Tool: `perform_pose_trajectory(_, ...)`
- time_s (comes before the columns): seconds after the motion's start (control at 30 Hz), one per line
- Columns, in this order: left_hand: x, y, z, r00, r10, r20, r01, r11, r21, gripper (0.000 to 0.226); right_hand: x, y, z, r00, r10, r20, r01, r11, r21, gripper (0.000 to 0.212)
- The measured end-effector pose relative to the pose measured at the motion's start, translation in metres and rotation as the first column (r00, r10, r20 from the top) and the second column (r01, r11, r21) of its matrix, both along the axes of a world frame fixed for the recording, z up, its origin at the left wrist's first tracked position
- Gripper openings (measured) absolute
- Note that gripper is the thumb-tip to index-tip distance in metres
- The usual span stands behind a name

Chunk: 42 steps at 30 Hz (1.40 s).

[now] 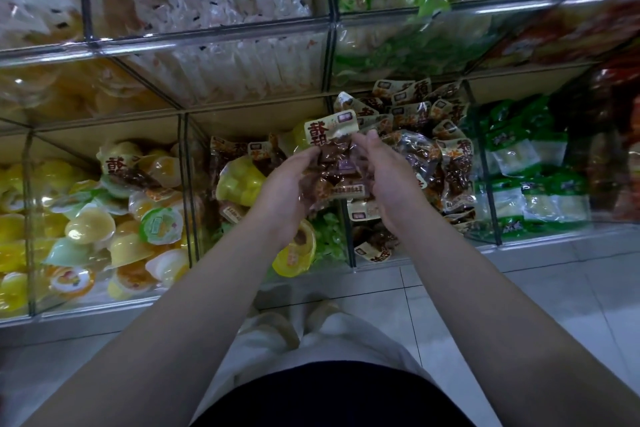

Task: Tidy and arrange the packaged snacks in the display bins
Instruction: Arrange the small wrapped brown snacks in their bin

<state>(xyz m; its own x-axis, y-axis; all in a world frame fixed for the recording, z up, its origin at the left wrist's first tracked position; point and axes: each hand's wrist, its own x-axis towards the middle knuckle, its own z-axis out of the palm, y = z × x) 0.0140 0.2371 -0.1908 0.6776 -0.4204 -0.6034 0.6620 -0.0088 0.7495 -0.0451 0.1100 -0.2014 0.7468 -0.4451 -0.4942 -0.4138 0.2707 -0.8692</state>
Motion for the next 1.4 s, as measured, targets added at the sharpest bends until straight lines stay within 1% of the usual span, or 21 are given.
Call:
perform_pose_trajectory(0.17,-0.005,-0.022,0.004,0.998,-0.054,0.023,0.053,0.998,0.015,0.025,-0.008,-0.016,0.004,0.999,-0.011,0.031,0.016,0.99,-0.141,0.04)
perform_pose_trajectory(0.3,-0.007,-0.038,0.005,0.993,-0.112,0.031,0.112,0.994,0.02,0.03,-0.013,-0.026,-0.002,0.998,0.038,0.059,-0.02,0.958,-0.285,0.039)
perform_pose_trajectory(0.33,-0.007,-0.042,0.004,0.992,-0.122,0.028,0.122,0.992,0.014,0.03,-0.011,-0.027,-0.002,0.998,0.047,0.052,-0.027,0.942,-0.333,0.041)
perform_pose_trajectory(0.43,-0.01,-0.053,0.0,0.982,-0.184,0.036,0.183,0.983,0.008,0.029,-0.008,-0.031,-0.011,0.993,0.115,-0.038,-0.118,0.853,-0.508,0.069)
perform_pose_trajectory(0.47,-0.012,-0.056,0.0,0.979,-0.203,0.034,0.203,0.979,0.011,0.029,-0.008,-0.032,-0.014,0.988,0.137,-0.071,-0.154,0.82,-0.551,0.071)
perform_pose_trajectory(0.57,-0.017,-0.058,-0.003,0.964,-0.263,0.022,0.263,0.964,0.037,0.036,-0.015,-0.033,-0.017,0.969,0.197,-0.149,-0.246,0.712,-0.658,0.061)
perform_pose_trajectory(0.63,-0.019,-0.056,-0.006,0.964,-0.267,0.009,0.267,0.963,0.03,0.039,-0.02,-0.032,-0.022,0.951,0.231,-0.206,-0.309,0.656,-0.688,0.062)
perform_pose_trajectory(0.8,-0.024,-0.053,-0.008,0.953,-0.3,-0.032,0.3,0.954,0.01,0.043,-0.026,-0.032,-0.032,0.887,0.283,-0.365,-0.461,0.578,-0.673,0.066)
perform_pose_trajectory(0.9,-0.026,-0.051,-0.004,0.95,-0.311,-0.02,0.311,0.95,-0.004,0.045,-0.026,-0.036,-0.037,0.858,0.284,-0.427,-0.512,0.511,-0.69,0.062)
perform_pose_trajectory(0.97,-0.028,-0.051,-0.001,0.951,-0.31,-0.005,0.31,0.951,-0.015,0.046,-0.025,-0.038,-0.038,0.849,0.275,-0.451,-0.527,0.49,-0.694,0.06)
perform_pose_trajectory(1.07,-0.027,-0.046,0.002,0.962,-0.271,-0.019,0.27,0.962,-0.052,0.045,-0.026,-0.035,-0.033,0.874,0.237,-0.425,-0.485,0.493,-0.722,0.059)
perform_pose_trajectory(1.17,-0.028,-0.037,0.008,0.961,-0.276,0.017,0.276,0.958,-0.073,0.043,-0.028,-0.024,-0.024,0.928,0.23,-0.292,-0.37,0.504,-0.781,0.059)
perform_pose_trajectory(1.27,-0.025,-0.028,0.005,0.977,-0.215,0.011,0.215,0.973,-0.085,0.045,-0.025,-0.01,-0.013,0.957,0.25,-0.148,-0.274,0.604,-0.749,0.057)
perform_pose_trajectory(1.4,-0.02,-0.018,0.002,0.988,-0.154,-0.021,0.15,0.981,-0.121,0.05,-0.015,0.012,-0.003,0.973,0.228,-0.02,-0.192,0.763,-0.618,0.052)
